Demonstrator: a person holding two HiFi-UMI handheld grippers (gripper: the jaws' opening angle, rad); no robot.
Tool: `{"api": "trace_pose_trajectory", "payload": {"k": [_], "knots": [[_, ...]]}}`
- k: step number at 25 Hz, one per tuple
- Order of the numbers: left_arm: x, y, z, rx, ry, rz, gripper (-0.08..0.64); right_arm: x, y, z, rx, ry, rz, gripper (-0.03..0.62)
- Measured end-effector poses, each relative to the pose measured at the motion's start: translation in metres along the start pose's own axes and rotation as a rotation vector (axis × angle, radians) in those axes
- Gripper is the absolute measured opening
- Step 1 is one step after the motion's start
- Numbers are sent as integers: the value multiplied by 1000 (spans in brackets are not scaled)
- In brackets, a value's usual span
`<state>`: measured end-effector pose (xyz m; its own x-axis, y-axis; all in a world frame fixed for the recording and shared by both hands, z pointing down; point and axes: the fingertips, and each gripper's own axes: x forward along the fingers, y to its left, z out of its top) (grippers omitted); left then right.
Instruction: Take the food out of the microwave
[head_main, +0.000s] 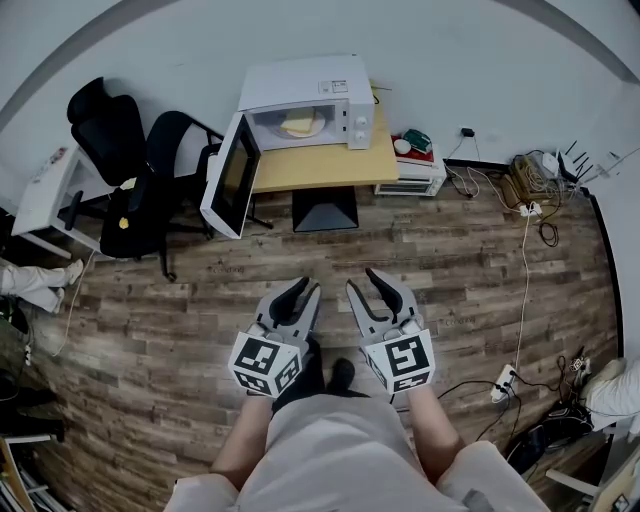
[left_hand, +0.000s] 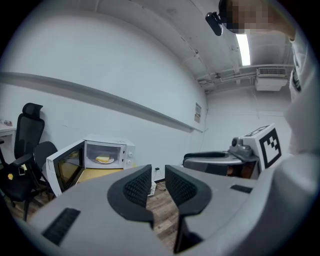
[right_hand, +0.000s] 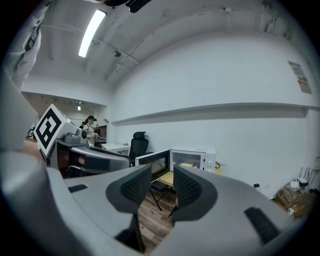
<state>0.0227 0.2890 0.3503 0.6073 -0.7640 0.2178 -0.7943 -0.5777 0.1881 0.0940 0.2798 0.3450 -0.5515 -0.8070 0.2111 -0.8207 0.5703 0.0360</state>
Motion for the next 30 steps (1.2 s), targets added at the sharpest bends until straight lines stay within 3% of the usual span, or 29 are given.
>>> {"api": "trace_pose_trajectory", "payload": {"k": [14, 30], "knots": [[48, 76, 7, -51, 12, 2, 67, 81, -24, -2, 6, 66, -4, 121], [113, 197, 51, -21, 11, -31, 67, 205, -61, 27, 6, 98, -94, 121]]}}
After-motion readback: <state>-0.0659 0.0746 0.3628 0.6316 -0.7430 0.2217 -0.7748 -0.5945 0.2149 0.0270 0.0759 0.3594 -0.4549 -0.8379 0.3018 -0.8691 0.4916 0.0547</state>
